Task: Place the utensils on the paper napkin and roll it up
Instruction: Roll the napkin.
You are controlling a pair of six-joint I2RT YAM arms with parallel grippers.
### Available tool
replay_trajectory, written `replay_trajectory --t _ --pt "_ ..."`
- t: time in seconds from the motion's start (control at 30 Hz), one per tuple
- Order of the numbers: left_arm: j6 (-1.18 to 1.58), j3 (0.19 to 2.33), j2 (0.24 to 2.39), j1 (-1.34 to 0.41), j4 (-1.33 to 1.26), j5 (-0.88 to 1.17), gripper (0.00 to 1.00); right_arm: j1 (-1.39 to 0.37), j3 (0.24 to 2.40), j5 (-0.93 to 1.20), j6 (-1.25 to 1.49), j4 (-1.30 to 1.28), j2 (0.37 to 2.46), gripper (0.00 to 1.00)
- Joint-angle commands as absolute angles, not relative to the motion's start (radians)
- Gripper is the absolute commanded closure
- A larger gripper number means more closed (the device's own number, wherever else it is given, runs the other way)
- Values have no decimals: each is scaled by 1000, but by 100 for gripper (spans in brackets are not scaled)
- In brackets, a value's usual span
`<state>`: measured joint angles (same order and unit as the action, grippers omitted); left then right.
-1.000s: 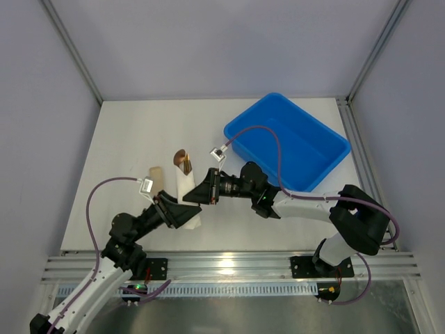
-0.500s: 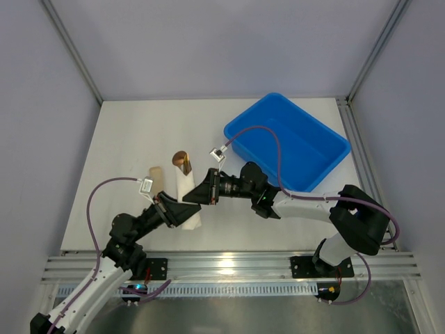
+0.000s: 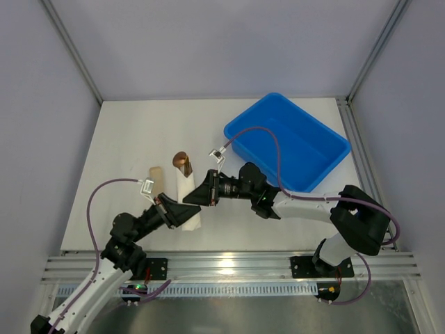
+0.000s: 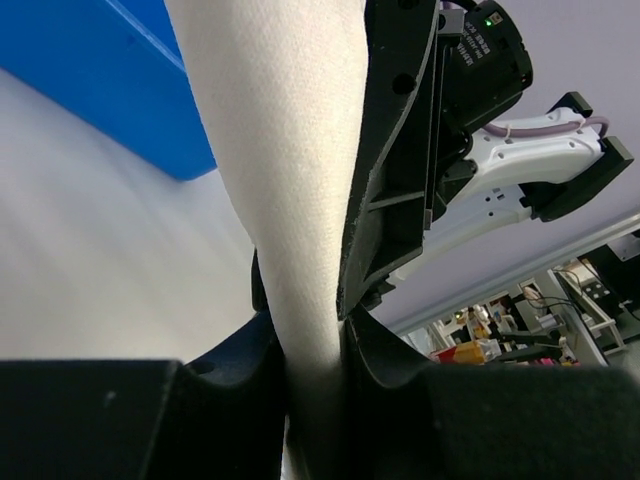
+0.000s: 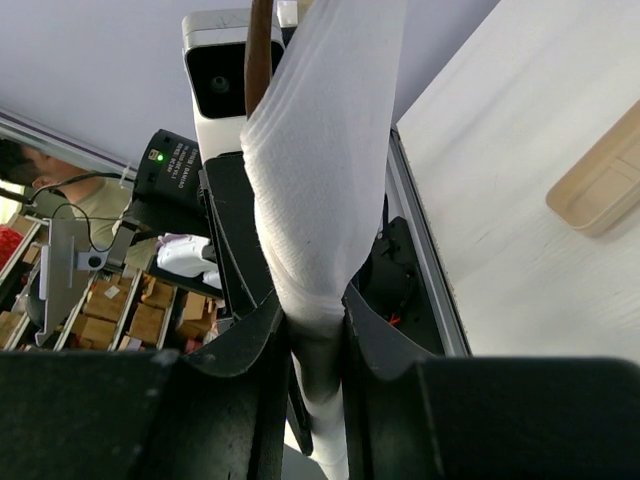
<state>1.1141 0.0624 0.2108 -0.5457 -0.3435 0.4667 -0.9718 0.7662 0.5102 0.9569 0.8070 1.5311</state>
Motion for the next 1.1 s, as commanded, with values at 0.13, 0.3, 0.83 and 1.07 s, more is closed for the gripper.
replay_trajectory --t 0.13,0.3,0.83,1.07 --pt "1029 143 212 -548 -219 483 100 -986 805 457 878 741 1447 96" --pt "1031 143 203 -548 -218 495 100 -986 798 449 877 749 1440 96" --pt "1017 147 121 -548 -141 465 42 -996 793 456 881 761 1437 96" --pt "1025 144 109 -548 -149 463 59 -996 784 449 877 758 1434 96"
